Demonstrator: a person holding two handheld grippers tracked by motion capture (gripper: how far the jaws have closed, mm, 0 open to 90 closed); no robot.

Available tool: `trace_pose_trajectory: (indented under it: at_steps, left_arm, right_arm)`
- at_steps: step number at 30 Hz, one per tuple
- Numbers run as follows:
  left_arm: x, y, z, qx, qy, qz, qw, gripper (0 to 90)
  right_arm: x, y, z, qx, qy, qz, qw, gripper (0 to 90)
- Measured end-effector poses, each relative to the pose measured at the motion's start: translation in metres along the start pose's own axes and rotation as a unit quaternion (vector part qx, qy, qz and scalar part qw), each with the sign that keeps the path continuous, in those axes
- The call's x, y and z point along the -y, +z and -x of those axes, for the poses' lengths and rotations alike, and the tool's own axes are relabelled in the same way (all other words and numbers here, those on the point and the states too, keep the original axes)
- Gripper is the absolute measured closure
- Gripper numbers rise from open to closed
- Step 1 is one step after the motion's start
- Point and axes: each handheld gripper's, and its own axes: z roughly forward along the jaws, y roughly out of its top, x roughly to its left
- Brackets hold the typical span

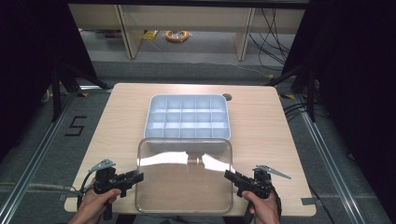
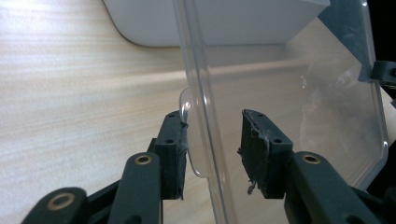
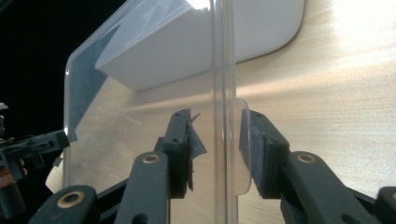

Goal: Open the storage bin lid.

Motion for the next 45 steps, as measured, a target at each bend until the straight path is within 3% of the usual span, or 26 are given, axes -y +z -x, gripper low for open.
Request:
trace_pose_trajectory:
  at_steps: [5, 11, 13, 16, 18, 19, 20, 25, 27, 29, 30, 31, 33, 35, 36, 37, 38, 45]
  left_arm:
    - [0.005, 0.001, 0.000, -0.007, -0.001, -0.007, 1.0000, 58.9]
    - [0.010, 0.001, 0.001, -0.002, 0.003, -0.020, 0.9998, 57.0]
    - [0.011, 0.002, 0.001, -0.004, 0.003, -0.025, 0.9997, 57.0]
    - [0.012, 0.002, 0.000, -0.003, 0.001, -0.028, 0.9996, 56.9]
    - [0.012, 0.003, 0.000, -0.001, -0.001, -0.028, 0.9996, 56.5]
    - [0.012, 0.003, -0.001, -0.001, 0.001, -0.036, 0.9993, 56.4]
    - [0.013, 0.004, -0.002, 0.002, -0.006, -0.038, 0.9992, 55.8]
    - [0.014, 0.007, -0.003, 0.001, -0.012, -0.048, 0.9988, 54.9]
    - [0.014, 0.007, -0.004, 0.002, -0.017, -0.050, 0.9986, 54.3]
    - [0.014, 0.009, -0.004, 0.001, -0.019, -0.052, 0.9985, 54.2]
    - [0.014, 0.009, -0.005, 0.000, -0.018, -0.054, 0.9984, 54.1]
    - [0.014, 0.009, -0.005, 0.001, -0.018, -0.056, 0.9983, 54.1]
    - [0.014, 0.010, -0.005, 0.003, -0.019, -0.058, 0.9981, 53.7]
    - [0.014, 0.011, -0.006, 0.004, -0.020, -0.060, 0.9980, 53.6]
    - [0.014, 0.011, -0.006, 0.004, -0.021, -0.061, 0.9979, 53.6]
    - [0.014, 0.011, -0.007, 0.004, -0.021, -0.063, 0.9978, 53.6]
    - [0.014, 0.011, -0.007, 0.004, -0.022, -0.062, 0.9978, 53.6]
    - [0.014, 0.014, -0.005, -0.008, -0.006, -0.070, 0.9975, 51.2]
  right_arm:
    - [0.002, 0.003, -0.001, 0.006, 0.006, -0.009, 0.9999, 63.8]
    - [0.003, 0.002, -0.001, 0.010, -0.003, -0.014, 0.9998, 62.2]
    - [0.005, 0.002, -0.004, 0.013, 0.022, -0.022, 0.9994, 62.1]
    - [0.007, 0.003, 0.000, 0.015, 0.004, -0.026, 0.9995, 61.4]
    - [0.008, 0.003, -0.003, 0.013, 0.025, -0.033, 0.9990, 61.0]
    - [0.009, 0.004, -0.002, 0.012, 0.023, -0.030, 0.9992, 60.8]
    - [0.008, 0.004, 0.003, 0.015, 0.001, -0.035, 0.9993, 60.4]
    - [0.010, 0.007, 0.006, 0.022, 0.003, -0.041, 0.9989, 59.1]
    - [0.011, 0.008, 0.001, 0.022, 0.035, -0.050, 0.9979, 58.5]
    - [0.011, 0.009, 0.003, 0.023, 0.020, -0.050, 0.9983, 58.4]
    - [0.011, 0.009, 0.002, 0.026, 0.031, -0.052, 0.9978, 58.1]
    - [0.011, 0.010, 0.006, 0.026, 0.007, -0.050, 0.9984, 57.7]
    - [0.010, 0.011, 0.007, 0.026, 0.009, -0.053, 0.9982, 57.1]
    - [0.011, 0.010, 0.003, 0.029, 0.036, -0.060, 0.9971, 56.5]
    - [0.010, 0.009, -0.001, 0.028, 0.069, -0.075, 0.9944, 56.4]
    - [0.009, 0.006, -0.009, 0.028, 0.123, -0.096, 0.9873, 56.2]
    - [0.010, 0.013, 0.007, 0.029, 0.014, -0.054, 0.9981, 55.9]
    - [0.010, 0.016, 0.005, 0.038, -0.008, -0.064, 0.9972, 53.0]
